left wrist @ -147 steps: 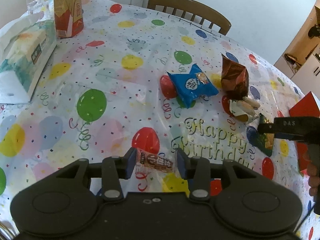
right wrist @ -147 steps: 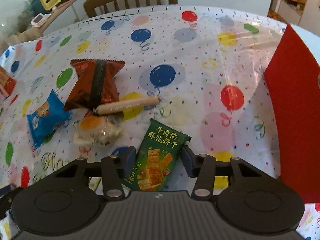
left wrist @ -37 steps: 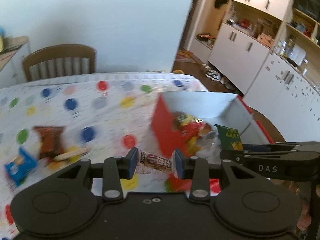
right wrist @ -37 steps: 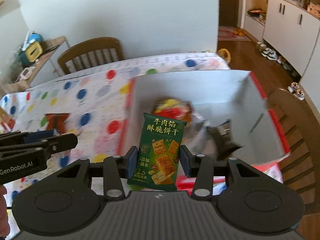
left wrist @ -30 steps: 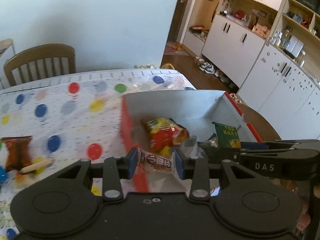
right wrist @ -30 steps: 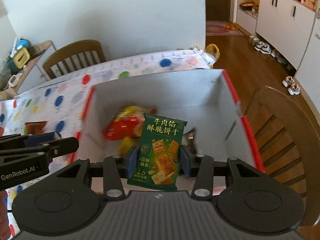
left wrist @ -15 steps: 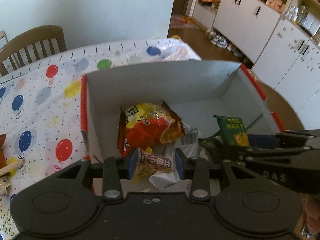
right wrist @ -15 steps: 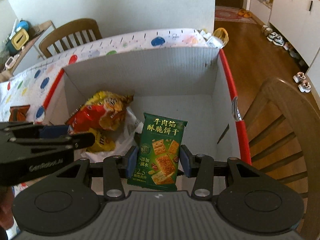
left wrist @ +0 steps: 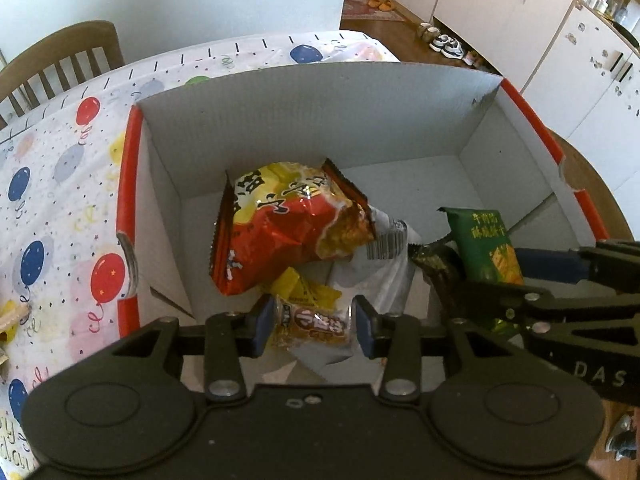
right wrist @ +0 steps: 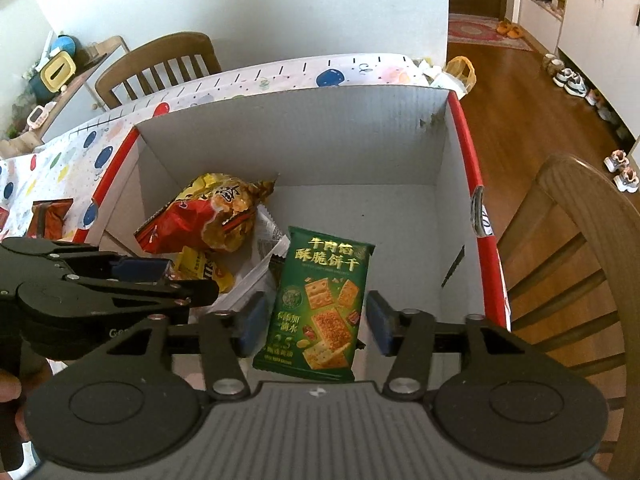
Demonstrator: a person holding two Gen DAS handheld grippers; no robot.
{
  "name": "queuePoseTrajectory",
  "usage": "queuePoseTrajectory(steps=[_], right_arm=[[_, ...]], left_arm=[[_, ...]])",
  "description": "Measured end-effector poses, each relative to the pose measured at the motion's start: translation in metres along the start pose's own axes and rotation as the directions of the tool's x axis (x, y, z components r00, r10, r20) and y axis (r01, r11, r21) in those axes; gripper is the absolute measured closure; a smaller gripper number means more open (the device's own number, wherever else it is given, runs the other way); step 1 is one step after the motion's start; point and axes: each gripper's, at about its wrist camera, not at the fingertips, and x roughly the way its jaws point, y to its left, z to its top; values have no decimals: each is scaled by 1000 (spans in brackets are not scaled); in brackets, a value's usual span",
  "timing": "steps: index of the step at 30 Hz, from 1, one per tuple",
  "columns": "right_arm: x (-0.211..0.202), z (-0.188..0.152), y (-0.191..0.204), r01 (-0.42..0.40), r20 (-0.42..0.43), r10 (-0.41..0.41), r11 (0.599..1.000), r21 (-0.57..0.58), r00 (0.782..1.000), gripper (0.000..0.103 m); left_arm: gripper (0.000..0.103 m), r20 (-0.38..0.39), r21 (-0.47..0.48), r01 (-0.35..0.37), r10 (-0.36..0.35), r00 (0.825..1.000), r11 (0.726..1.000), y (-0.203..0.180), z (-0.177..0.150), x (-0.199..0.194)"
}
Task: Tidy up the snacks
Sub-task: 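Open both tools to drop the pink candy and green pack in box, then move both open tools back over the remaining snacks on the table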
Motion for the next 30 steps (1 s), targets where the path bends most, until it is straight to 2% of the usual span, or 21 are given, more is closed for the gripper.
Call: queuePoseTrajectory(steps=[6,8,10,15,17,19,26,30], right_arm=[[-12,-1,2,-6,25,6,1000,-4,1000,44],[-17,-2,3,-8,34,8,1000,-4,999,44],[-24,-3,4,-4,55,4,1000,-5,998,35],[-44,-7,4,-5,92,4,1000,10,996,33],[-52,-9,5,-3,111,1,1000,19,994,33],[-60,-13,8,6,134,-9,1000,25,991,27],[-87,-25,26,4,196,-9,1000,26,981,25],[-99,-32,41,11,230,-19,999,35,973,23]], left_arm=[[54,9,19,14,-14,1000,1000,-3,-1,-4],[48,20,22,26,-26,999,999,-4,-3,-8],[46,27,23,31,-31,999,999,-6,-6,-12],[39,59,14,48,-48,997,999,-7,-7,-23],[24,79,18,57,-58,995,998,-8,-8,-30],[19,112,25,42,-45,993,999,-7,-11,-40],[18,182,36,65,-70,981,997,7,-25,-71],[13,226,38,65,-73,971,997,21,-34,-90]])
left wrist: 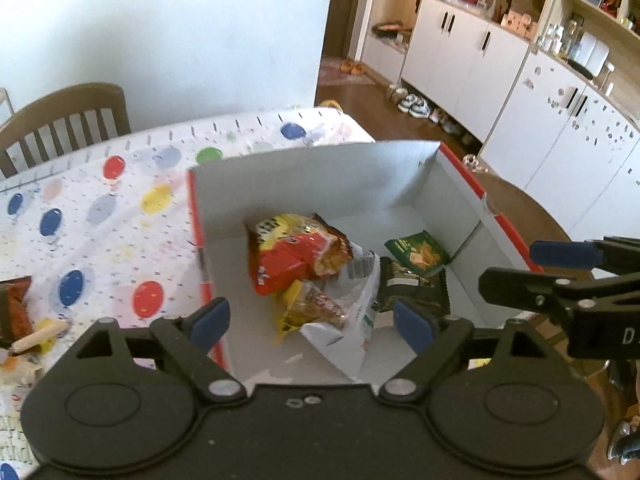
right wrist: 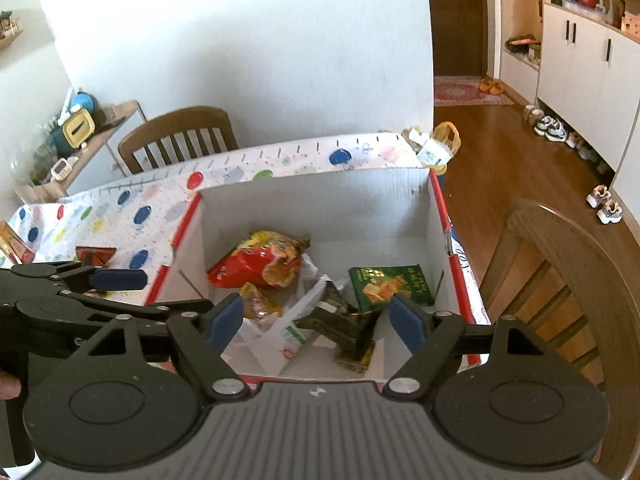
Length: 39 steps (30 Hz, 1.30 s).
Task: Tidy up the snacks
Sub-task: 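Move both open tools back over the remaining snacks on the table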
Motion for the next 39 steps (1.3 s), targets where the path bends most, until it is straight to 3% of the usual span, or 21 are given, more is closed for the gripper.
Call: queuePoseTrajectory(steps=[6,18,25,30,34,39], right_arm=[[-13,-8,32,18,39,-17,1000,-10,999,23],[-14,-22,116,-50,69,51,999,-21,996,20],[-3,-25,170,-74,60,77,995,-65,995,20],[12,-26,204,-147,1,148,985,-87,989,20],[22,-29,228,-149,-17,148,981,-125,989,20],[39,-31,253,-163,-44,158,975,-147,986,20]], left_arm=[[10,61,-22,-3,4,998,1000,29,-9,-33],[1,138,-65,-35,44,989,997,99,-32,-87],[1,169,-96,-83,99,981,992,147,-50,-113],[1,166,-133,-112,133,977,985,190,-62,-124],[1,156,-158,-127,152,976,979,222,-71,-129],[1,143,-132,-161,179,973,978,247,-82,-130]])
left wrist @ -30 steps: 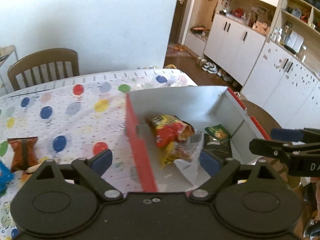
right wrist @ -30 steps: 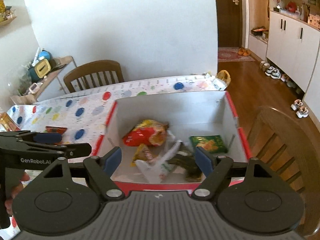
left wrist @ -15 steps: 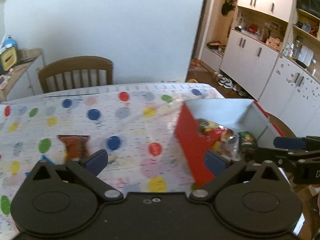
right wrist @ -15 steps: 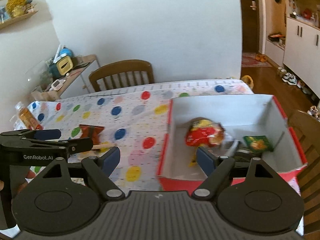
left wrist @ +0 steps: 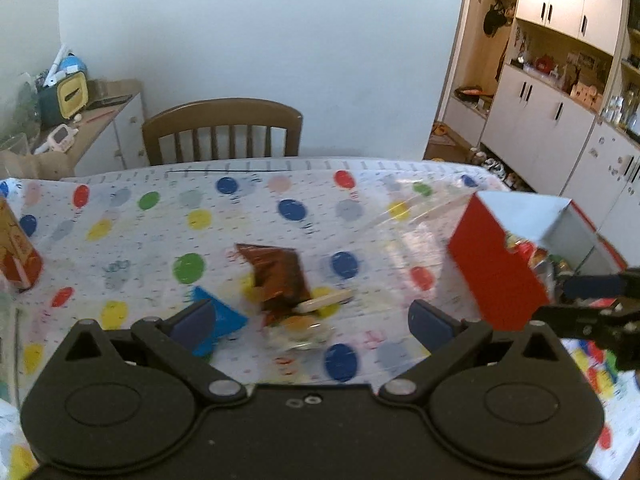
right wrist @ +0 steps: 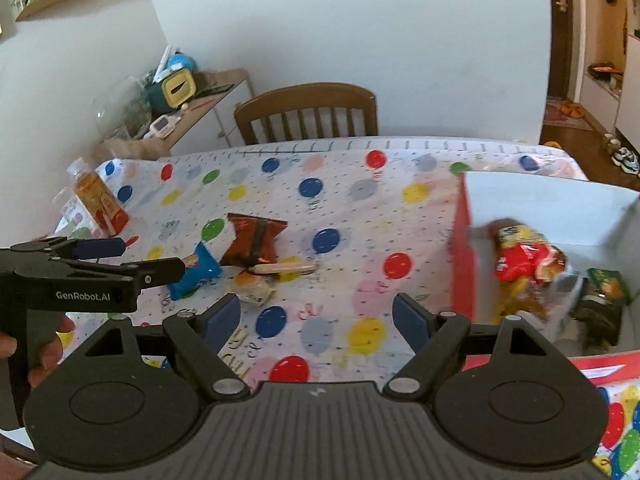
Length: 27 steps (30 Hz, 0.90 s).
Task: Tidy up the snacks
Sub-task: 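Move both open tools back over the remaining snacks on the table, then grasp the blue cat-print candy with left tool while right tool grasps round bun pack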
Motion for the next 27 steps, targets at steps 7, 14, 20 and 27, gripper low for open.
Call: queuePoseTrajectory(steps=[7,14,20,27], right_arm=[[38,-7,29,-37,-56,32,995,-90,998,20],[90,-10,45,-82,-119,61,981,-177,991,20],[131,-7,56,-121,-156,87,967,-225,984,20],[173,-6,57,-138,-203,94,966,-218,975,24]], left_arm=[[1,-52,-34,-22,21,998,999,40,-16,17],[3,-109,-64,-72,64,992,995,66,-32,46],[9,-148,-103,-120,104,983,987,85,-34,69],[13,-187,-43,-136,126,974,990,91,-25,97]])
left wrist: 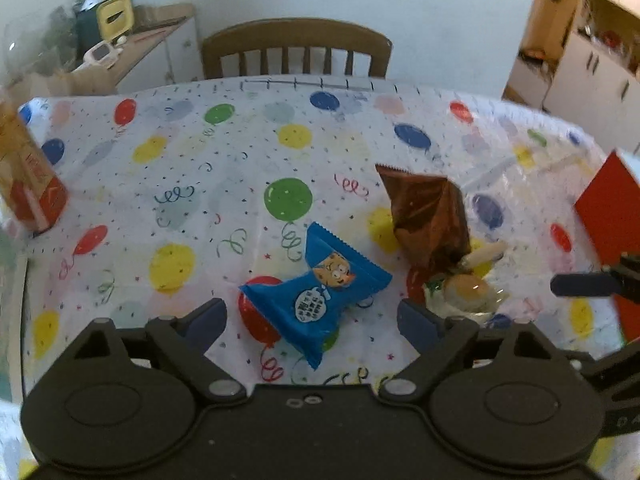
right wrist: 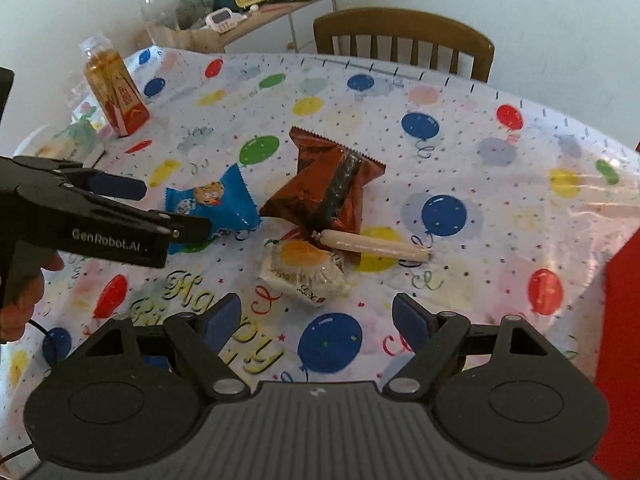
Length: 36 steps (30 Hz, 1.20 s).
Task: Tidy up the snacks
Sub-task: 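Grasp the blue cat-print candy with left tool while right tool grasps round bun pack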
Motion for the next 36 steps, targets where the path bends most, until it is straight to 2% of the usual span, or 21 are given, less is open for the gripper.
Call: queuePoseTrajectory(steps=[2,8,13,15,20,29,36], right_arm=[[9,1,0,0,-10,0,1000,-5,1000,26],[27,6,1,2,-12,-2,1000,-1,1000,36],[31,9,3,-4,-4,4,1000,0,1000,53],[31,9,3,-3,-1,3,1000,8,1000,57],[27,5,6,9,6,-10,1000,7,1000,58],[5,-11,6,16,14,-16,999,29,1000,60],[-25,-32,7,30,13,-31,998,52,999,60]], left_arm=[[15,-4,35,-14,14,1000,999,-4,3,7],[20,-28,47,-28,29,999,999,-6,10,26],[23,-33,58,-8,10,999,998,-6,12,33],[26,-29,57,-2,4,1000,998,-5,12,33],[41,-24,42,35,-35,999,998,-1,13,29],[55,-29,26,79,-78,997,997,-3,5,17],[60,-41,19,115,-115,993,993,-13,-14,-1]])
